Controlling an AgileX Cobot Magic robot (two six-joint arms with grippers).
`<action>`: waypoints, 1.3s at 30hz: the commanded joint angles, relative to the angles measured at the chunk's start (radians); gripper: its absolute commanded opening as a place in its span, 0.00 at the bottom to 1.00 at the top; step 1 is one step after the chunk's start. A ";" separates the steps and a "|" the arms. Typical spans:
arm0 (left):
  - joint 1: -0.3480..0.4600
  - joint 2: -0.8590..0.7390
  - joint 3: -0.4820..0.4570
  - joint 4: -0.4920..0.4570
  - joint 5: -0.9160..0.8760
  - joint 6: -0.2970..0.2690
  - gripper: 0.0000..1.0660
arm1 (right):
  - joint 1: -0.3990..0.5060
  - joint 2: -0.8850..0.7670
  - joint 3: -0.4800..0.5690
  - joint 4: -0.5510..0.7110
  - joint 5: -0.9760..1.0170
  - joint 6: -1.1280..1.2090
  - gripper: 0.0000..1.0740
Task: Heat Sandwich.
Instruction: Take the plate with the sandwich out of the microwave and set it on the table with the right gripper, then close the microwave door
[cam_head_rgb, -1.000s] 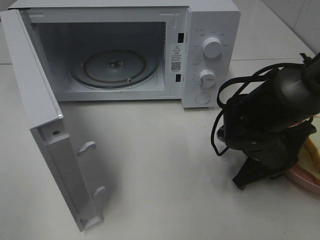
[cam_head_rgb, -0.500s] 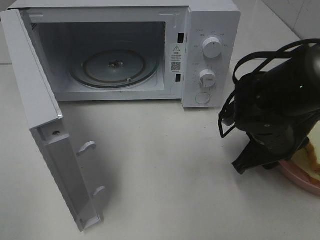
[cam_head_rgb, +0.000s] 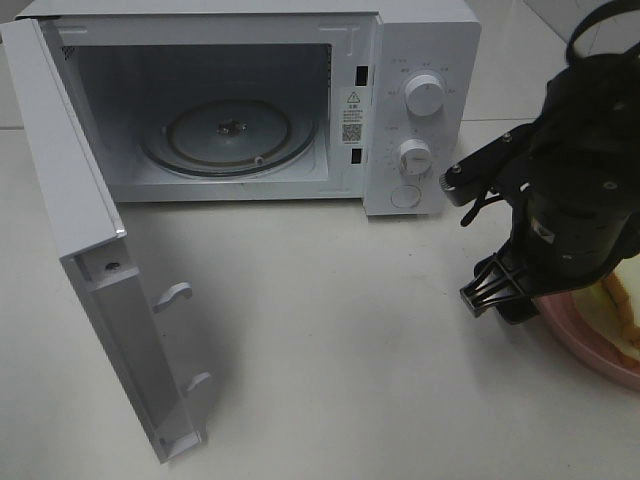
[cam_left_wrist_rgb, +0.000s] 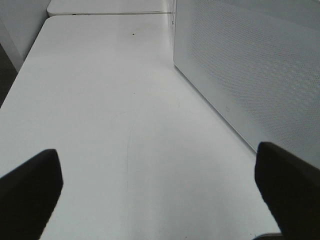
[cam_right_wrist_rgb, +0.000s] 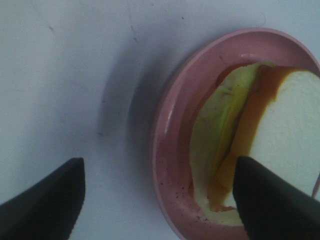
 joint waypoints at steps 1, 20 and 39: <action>-0.001 -0.025 0.003 0.000 -0.002 -0.002 0.95 | 0.001 -0.077 0.003 0.064 -0.006 -0.096 0.74; -0.001 -0.025 0.003 0.000 -0.002 -0.002 0.95 | 0.001 -0.493 0.003 0.373 0.119 -0.450 0.71; -0.001 -0.025 0.003 0.000 -0.002 -0.002 0.95 | 0.001 -0.876 0.003 0.429 0.311 -0.479 0.71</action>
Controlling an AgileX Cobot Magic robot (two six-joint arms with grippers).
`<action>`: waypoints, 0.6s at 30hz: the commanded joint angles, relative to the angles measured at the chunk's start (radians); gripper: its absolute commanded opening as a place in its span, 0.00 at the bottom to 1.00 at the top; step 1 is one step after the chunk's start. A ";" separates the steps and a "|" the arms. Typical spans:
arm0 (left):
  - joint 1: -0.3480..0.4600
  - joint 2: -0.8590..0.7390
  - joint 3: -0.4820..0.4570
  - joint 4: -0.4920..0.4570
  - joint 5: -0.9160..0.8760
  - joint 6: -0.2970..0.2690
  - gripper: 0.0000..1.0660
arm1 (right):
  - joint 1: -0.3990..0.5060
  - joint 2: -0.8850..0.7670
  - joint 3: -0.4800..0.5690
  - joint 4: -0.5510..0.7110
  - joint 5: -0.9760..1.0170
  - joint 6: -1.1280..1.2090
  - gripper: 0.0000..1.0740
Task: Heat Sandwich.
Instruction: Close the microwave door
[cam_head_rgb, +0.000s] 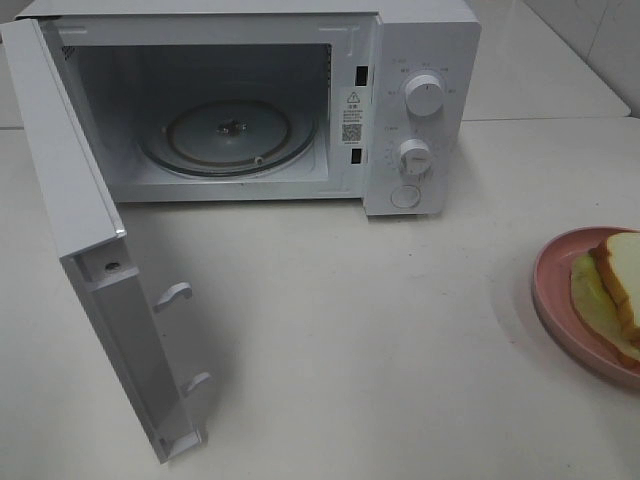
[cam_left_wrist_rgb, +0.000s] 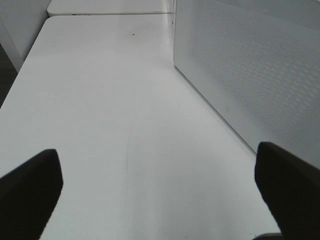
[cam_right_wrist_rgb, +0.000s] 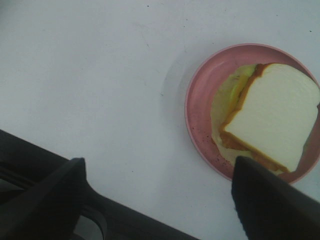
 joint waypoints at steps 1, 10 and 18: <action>-0.001 -0.025 0.003 0.000 -0.002 -0.002 0.95 | 0.001 -0.055 0.002 0.003 0.023 -0.014 0.71; -0.001 -0.025 0.003 0.000 -0.002 -0.002 0.95 | 0.000 -0.237 0.095 0.027 0.014 -0.005 0.71; -0.001 -0.025 0.003 0.000 -0.002 -0.002 0.95 | -0.135 -0.348 0.194 0.083 -0.089 -0.012 0.71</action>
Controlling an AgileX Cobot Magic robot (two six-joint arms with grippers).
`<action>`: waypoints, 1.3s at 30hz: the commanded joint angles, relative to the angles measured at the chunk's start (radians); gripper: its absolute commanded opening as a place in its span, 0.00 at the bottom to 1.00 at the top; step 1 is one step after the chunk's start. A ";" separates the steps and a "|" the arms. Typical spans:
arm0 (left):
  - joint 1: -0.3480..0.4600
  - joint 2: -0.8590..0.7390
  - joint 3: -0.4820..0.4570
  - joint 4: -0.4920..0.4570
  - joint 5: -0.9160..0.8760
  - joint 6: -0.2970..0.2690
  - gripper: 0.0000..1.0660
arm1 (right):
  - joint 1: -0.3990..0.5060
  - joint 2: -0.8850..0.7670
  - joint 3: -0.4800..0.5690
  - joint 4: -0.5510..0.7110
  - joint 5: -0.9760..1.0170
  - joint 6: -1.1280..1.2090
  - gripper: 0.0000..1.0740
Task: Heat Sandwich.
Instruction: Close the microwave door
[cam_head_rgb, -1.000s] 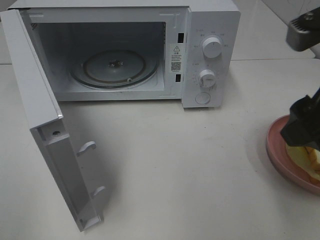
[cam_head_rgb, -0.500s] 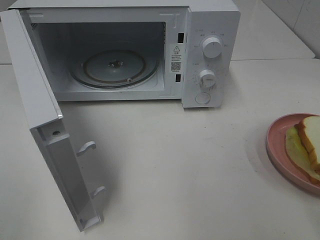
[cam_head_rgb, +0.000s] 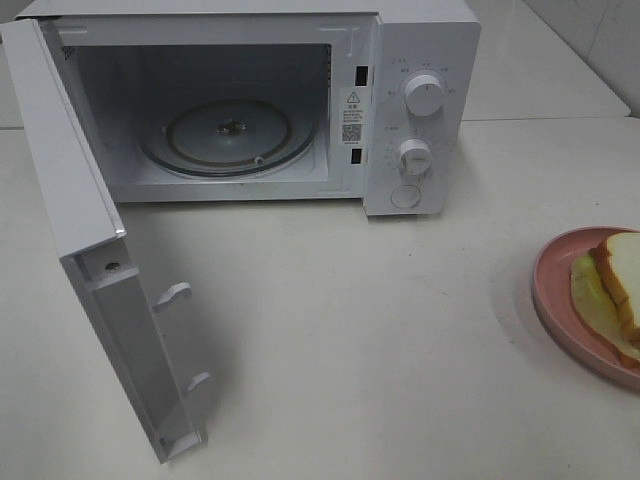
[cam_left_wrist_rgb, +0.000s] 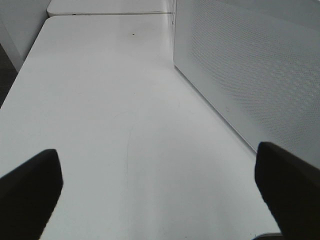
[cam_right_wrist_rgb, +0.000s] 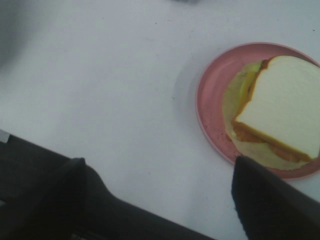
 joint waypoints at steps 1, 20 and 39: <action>-0.001 -0.025 0.003 0.000 -0.002 -0.002 0.95 | -0.088 -0.058 0.036 0.007 -0.044 -0.024 0.71; -0.001 -0.025 0.003 0.000 -0.002 -0.002 0.95 | -0.381 -0.414 0.132 0.033 0.008 -0.059 0.71; -0.001 -0.023 0.003 -0.001 -0.002 -0.002 0.95 | -0.427 -0.500 0.133 0.037 0.008 -0.061 0.71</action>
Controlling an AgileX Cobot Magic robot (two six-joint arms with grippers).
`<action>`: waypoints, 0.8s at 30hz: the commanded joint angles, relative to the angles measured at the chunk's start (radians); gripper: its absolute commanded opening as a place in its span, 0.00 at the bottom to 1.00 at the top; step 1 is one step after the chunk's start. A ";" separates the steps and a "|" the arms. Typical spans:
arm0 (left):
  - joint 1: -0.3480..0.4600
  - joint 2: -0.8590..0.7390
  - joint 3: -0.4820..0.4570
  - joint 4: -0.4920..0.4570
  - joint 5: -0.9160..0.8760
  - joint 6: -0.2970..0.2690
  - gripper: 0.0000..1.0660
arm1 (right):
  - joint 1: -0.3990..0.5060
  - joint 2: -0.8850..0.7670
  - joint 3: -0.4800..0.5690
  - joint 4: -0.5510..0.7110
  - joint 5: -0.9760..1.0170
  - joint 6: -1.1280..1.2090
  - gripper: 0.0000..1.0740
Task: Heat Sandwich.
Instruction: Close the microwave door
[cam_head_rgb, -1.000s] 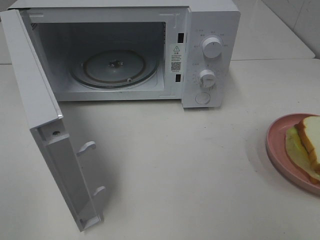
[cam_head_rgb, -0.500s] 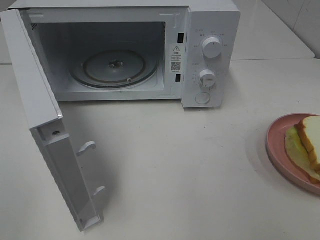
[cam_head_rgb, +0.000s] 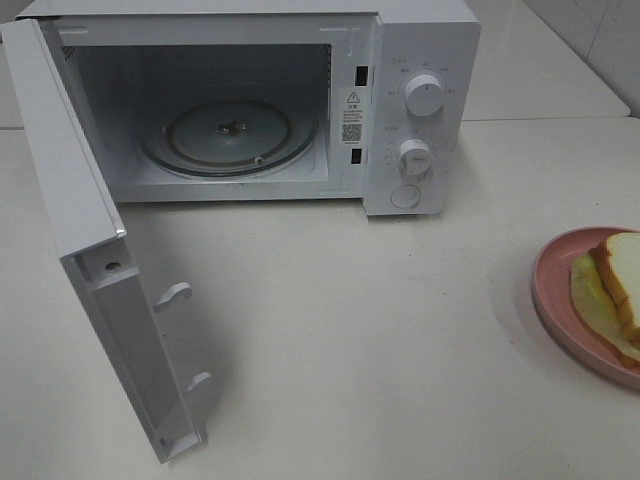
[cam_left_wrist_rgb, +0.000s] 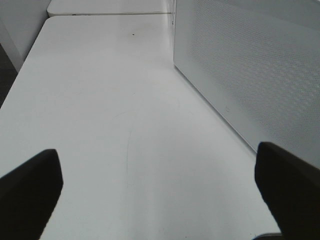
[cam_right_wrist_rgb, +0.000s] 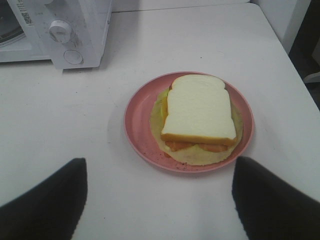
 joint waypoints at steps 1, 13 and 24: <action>-0.001 -0.023 0.003 -0.001 -0.002 -0.002 0.95 | -0.006 -0.025 0.001 0.004 0.000 -0.014 0.71; -0.001 -0.023 0.003 -0.001 -0.002 -0.002 0.95 | -0.006 -0.025 0.001 0.004 0.000 -0.013 0.71; -0.001 -0.023 0.003 -0.001 -0.002 -0.002 0.95 | -0.006 -0.025 0.001 0.004 0.000 -0.013 0.71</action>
